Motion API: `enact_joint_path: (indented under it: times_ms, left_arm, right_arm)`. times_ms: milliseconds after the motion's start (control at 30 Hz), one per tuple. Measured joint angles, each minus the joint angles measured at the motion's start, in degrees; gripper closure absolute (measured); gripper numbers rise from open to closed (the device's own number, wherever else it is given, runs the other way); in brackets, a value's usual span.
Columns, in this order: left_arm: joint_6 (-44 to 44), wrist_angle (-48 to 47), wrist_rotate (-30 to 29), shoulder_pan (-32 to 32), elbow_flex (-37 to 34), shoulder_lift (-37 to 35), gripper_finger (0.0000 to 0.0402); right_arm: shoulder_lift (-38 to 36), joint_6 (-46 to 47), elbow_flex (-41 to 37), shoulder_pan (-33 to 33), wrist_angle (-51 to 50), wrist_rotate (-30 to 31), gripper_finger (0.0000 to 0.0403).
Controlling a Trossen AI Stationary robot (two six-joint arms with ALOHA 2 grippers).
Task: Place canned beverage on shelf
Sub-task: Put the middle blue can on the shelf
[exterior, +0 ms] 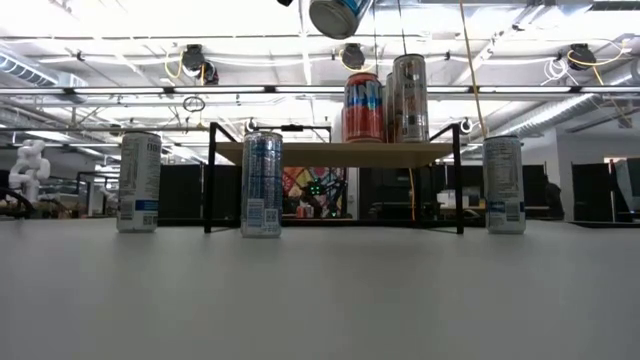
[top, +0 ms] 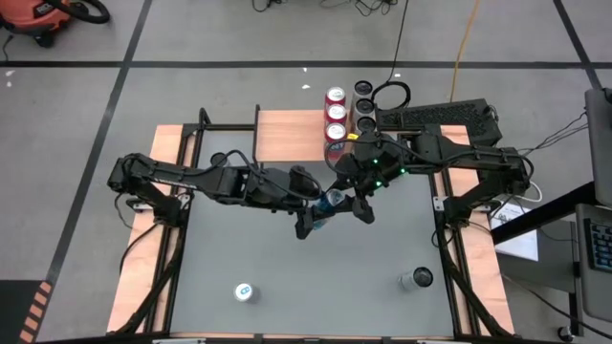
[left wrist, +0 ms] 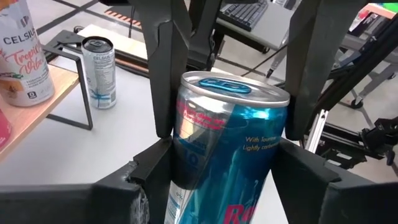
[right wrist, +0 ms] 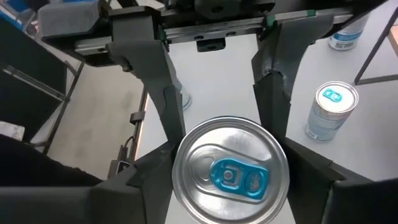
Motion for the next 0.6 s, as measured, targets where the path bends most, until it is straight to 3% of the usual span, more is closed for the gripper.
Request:
enact_joint_path:
  times_ms: [367, 600]
  left_arm:
    - [2.5, 0.9, -1.0, 0.6, 0.0, -2.3, 0.0179]
    - [6.1, 4.9, -1.2, 4.2, 0.1, -7.6, 0.0179]
  right_arm:
    - [-6.3, 6.3, 0.0, -1.0, 4.0, 0.8, 0.0141]
    - [-12.4, 6.3, 0.0, -1.4, 7.9, 8.1, 0.0140]
